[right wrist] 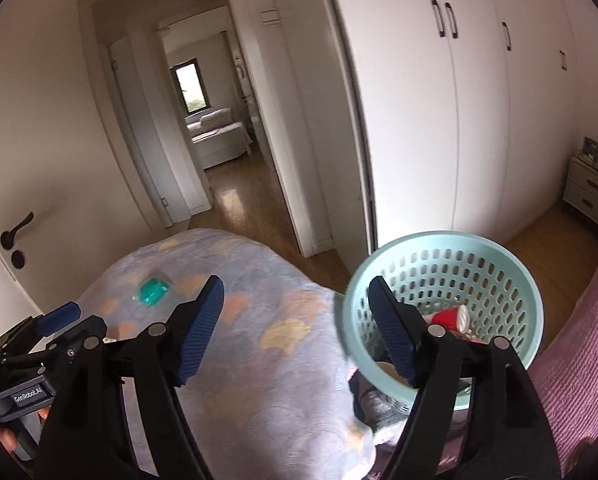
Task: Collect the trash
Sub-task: 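Grasp the white dotted paper with the left tool while the right tool grasps the green packet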
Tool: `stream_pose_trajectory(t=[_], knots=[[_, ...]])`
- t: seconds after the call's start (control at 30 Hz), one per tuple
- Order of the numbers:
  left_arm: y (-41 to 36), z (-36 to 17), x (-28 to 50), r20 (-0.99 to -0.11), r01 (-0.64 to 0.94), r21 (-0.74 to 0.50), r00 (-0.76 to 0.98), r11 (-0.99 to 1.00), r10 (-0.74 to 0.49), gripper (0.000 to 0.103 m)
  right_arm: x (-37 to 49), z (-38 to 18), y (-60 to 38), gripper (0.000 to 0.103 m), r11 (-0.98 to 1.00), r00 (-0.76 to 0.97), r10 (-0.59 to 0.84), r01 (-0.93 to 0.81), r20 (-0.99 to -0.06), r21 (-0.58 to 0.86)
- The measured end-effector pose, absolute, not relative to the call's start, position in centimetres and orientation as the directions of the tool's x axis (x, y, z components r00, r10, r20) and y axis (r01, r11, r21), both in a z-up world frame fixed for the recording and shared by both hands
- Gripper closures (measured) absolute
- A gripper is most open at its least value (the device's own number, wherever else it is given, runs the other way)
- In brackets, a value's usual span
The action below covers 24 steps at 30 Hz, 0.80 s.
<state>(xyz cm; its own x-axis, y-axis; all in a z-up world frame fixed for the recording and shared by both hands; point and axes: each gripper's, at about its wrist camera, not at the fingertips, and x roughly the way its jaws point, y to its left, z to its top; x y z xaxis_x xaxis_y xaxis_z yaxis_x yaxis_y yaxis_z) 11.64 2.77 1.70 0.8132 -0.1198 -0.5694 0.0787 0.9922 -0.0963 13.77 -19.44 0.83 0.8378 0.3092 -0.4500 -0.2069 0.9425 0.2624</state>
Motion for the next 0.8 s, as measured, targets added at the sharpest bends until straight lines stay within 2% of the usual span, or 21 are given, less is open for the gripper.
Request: stream_pose_trajectory(t=[0.17,0.33,0.43,0.6,0.7,0.8], knots=[[9.0,-0.4,8.2,-0.613,-0.086,-0.077,0.789,0.993,0.021,0.023,13.8,-1.6,-13.7,0.031,0.919,0.805,0.388,-0.306,-0.448,0.247],[14.6,-3.4,7.4,-0.686,-0.190,-0.134,0.726,0.973,0.047,0.024,15.3,-5.6,-8.7,0.031,0.913,0.760,0.407,-0.346,-0.507,0.215],[15.8,-4.8,7.7,-0.714,-0.187,-0.161,0.700,0.969,0.016,0.024,15.6,-6.2,-7.0,0.038,0.924,0.755,0.375,-0.354,-0.538,0.148],[14.5,-6.5,9.2,-0.733,-0.163,-0.184,0.680,0.969,-0.025,0.024,16.1,-6.6,-7.2,0.038,0.920,0.735,0.384,-0.355,-0.558,0.165],[14.2,-7.5,11.0,-0.756,-0.173,-0.153,0.655,0.973,-0.002,0.024,16.5,-6.7,-7.4,0.038,0.919,0.728,0.389,-0.348,-0.565,0.184],[14.5,-8.2,12.1,-0.770,-0.202,-0.089,0.635,0.975,0.061,0.031,16.5,-6.8,-7.2,0.038,0.918,0.724,0.391,-0.349,-0.568,0.187]])
